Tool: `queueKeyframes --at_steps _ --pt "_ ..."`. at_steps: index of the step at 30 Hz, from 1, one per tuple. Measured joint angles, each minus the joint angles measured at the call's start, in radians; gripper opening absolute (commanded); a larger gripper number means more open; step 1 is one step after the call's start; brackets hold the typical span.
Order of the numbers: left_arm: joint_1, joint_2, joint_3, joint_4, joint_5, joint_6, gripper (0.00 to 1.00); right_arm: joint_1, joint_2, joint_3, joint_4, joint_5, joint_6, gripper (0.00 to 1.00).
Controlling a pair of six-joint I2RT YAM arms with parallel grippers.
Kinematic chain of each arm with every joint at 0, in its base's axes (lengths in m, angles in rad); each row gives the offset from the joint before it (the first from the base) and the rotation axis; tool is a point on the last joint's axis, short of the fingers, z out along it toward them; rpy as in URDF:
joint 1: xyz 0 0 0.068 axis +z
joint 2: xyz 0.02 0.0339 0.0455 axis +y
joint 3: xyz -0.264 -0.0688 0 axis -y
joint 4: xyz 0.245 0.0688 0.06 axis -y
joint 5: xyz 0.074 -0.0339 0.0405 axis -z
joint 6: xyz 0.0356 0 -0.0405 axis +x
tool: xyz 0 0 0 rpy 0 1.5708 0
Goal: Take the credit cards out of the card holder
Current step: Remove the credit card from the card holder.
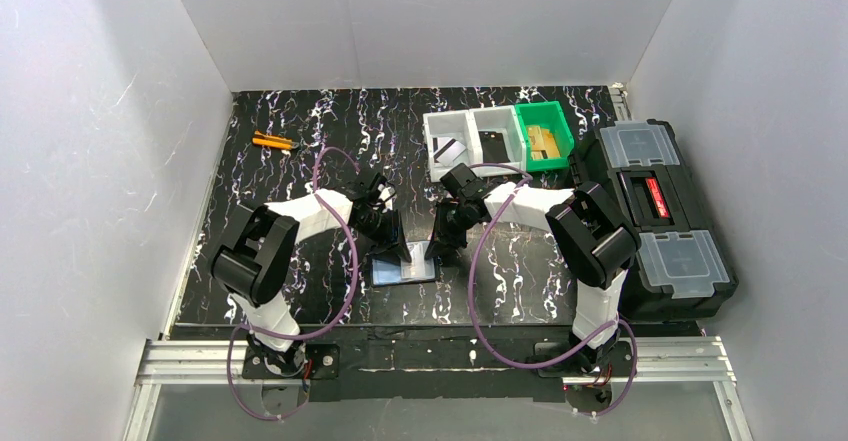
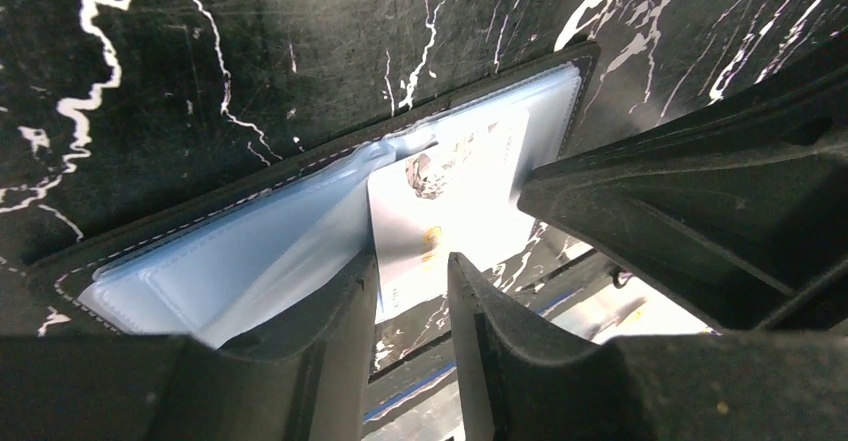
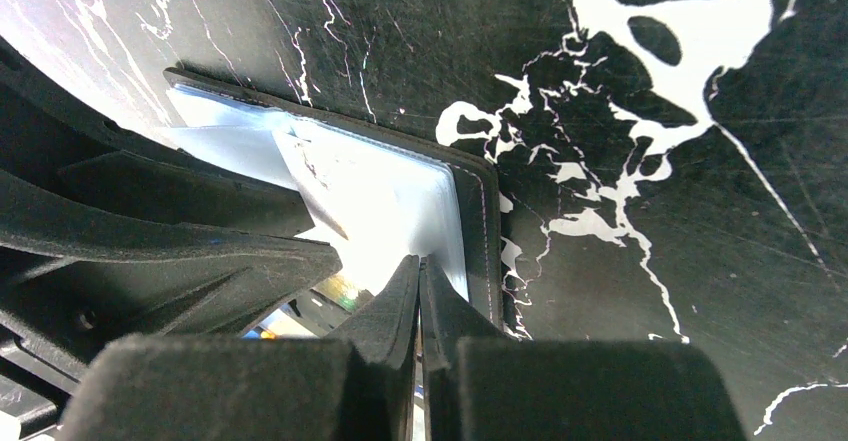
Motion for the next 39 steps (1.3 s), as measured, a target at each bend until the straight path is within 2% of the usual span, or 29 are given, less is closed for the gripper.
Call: queueKeyframes --at_steps 8,18,39 --pt "0.005 0.012 -0.019 0.052 0.056 -0.051 0.21 -0.001 0.005 0.008 -0.01 -0.003 -0.003 0.06" --pt "0.008 0.008 -0.025 0.037 0.043 -0.08 0.0 -0.002 0.005 0.011 -0.018 -0.003 -0.004 0.06" --pt "0.101 -0.065 -0.088 0.067 0.131 -0.124 0.0 -0.001 0.013 0.015 -0.018 -0.011 -0.002 0.06"
